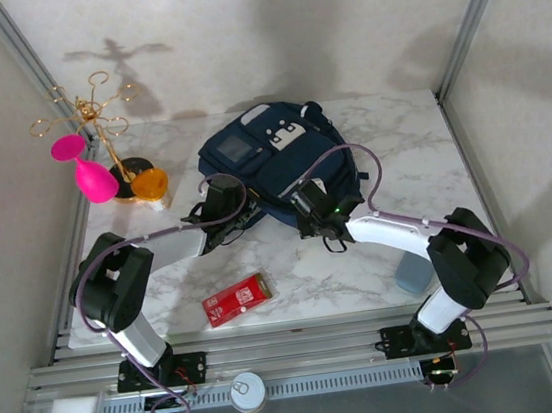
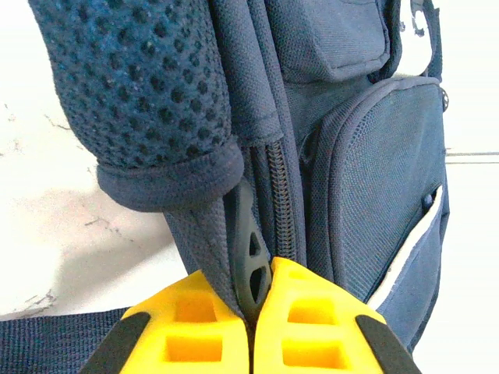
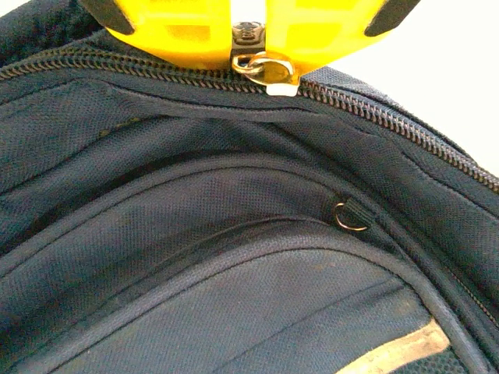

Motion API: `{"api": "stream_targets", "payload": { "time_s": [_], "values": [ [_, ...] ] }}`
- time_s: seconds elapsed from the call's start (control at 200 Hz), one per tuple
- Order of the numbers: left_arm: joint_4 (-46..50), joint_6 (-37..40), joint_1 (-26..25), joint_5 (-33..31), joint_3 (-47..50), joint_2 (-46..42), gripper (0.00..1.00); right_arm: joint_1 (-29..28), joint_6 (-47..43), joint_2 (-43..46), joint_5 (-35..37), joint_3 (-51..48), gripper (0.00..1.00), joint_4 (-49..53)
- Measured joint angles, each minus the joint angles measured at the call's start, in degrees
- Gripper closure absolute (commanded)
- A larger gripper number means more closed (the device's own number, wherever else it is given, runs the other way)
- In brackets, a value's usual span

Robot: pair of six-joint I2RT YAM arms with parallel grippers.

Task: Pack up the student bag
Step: Zip the student bag at the center of the table.

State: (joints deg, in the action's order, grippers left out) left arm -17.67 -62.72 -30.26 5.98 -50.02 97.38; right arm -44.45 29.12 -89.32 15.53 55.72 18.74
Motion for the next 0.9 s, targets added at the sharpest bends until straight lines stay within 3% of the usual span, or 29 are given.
{"api": "stream_targets", "payload": {
  "time_s": [0.36,0.521,0.646,0.711,0.776,0.896],
  "values": [
    [6.4,4.3,1.8,2.3,-3.3,-1.2,1.00,2.8,-0.5,9.3,-0.9,-4.9,1.00,1.2],
    [9.0,7.3,3.6,3.0,-4.5,-1.3,1.00,1.7,-2.1,11.0,-5.9,-5.3,1.00,-0.5],
    [9.8,8.3,5.0,3.8,-3.7,-2.7,0.65,0.7,-2.4,11.1,-9.7,-5.4,1.00,-2.0],
    [9.1,7.4,5.1,3.7,-1.4,-5.4,0.52,0.6,-2.3,10.8,-10.8,-5.4,1.00,-2.6],
    [8.3,5.6,4.2,3.3,1.8,-9.0,0.42,0.6,-2.1,10.2,-11.5,-5.5,1.00,-3.2],
    [4.0,-1.2,-0.1,3.4,7.8,-14.4,0.33,0.6,-1.8,9.1,-12.8,-6.3,1.00,-4.4]
  ]
}}
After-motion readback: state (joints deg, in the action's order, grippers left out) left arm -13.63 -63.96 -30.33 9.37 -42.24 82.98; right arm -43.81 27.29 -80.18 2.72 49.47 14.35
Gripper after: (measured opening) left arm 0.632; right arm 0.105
